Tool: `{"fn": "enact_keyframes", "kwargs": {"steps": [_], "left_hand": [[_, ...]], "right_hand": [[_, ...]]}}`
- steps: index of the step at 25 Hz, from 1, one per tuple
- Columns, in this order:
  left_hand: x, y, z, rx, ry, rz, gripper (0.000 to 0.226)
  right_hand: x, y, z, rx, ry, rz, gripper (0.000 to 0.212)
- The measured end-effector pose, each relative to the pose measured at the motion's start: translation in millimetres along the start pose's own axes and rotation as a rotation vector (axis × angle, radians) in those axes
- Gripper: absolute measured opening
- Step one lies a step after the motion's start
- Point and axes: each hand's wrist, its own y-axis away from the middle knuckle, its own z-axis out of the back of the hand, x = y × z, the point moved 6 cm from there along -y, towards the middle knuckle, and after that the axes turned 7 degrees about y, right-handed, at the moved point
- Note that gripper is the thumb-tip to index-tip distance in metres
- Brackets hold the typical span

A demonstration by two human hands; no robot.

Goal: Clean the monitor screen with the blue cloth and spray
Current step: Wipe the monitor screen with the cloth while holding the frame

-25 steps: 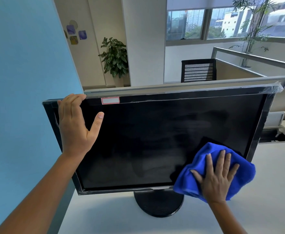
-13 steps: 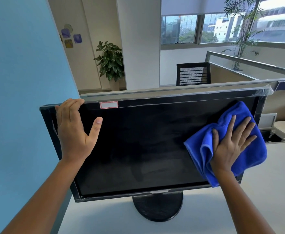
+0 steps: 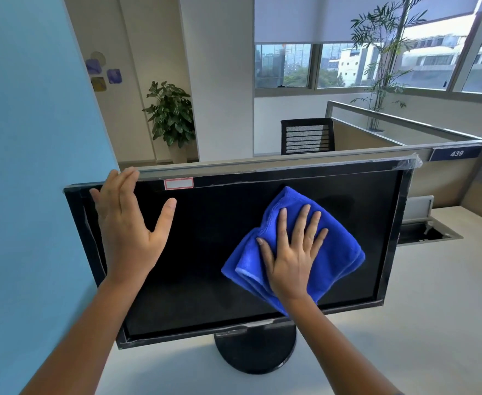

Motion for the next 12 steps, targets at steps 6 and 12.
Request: {"fn": "enact_keyframes", "kwargs": {"steps": [6,12], "left_hand": [[-82,78,-56,0.295,0.190,-0.166,0.050],[-94,101,-86,0.353,0.195,0.076,0.054]], "right_hand": [[-3,0,17,0.141,0.100,0.001,0.068],[-17,-15,45,0.155,0.196,0.110,0.051]]}}
